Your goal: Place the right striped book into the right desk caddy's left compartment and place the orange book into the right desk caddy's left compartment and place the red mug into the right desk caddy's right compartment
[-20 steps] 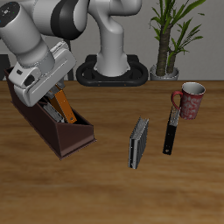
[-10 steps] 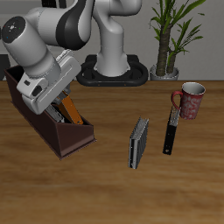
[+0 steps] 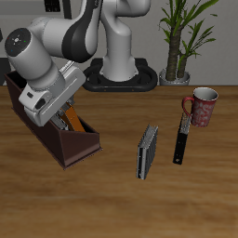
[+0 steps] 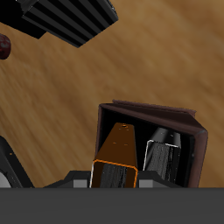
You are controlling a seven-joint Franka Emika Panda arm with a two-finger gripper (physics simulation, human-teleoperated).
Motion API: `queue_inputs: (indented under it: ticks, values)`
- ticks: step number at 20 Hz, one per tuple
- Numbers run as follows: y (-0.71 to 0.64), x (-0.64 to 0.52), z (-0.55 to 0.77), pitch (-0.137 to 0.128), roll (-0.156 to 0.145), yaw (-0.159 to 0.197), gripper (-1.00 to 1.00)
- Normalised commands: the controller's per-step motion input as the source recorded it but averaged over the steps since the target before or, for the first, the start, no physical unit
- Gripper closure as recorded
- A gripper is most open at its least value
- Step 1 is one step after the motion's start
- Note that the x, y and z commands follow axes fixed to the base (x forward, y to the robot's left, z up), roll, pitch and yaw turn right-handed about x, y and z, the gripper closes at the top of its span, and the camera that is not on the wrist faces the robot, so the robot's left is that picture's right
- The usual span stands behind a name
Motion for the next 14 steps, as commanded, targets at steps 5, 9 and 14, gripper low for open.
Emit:
queue_inputs:
  ticks: [5, 9, 14]
  values:
    - [-0.16, 0.06, 0.01, 0.035, -0.065, -0.039, -1.00]
    - [0.01, 0.02, -0.01, 0.023, -0.025, -0.019, -1.00]
    - [0.07, -0.01, 0.10, -0.016, -0.015, -0.016, -1.00]
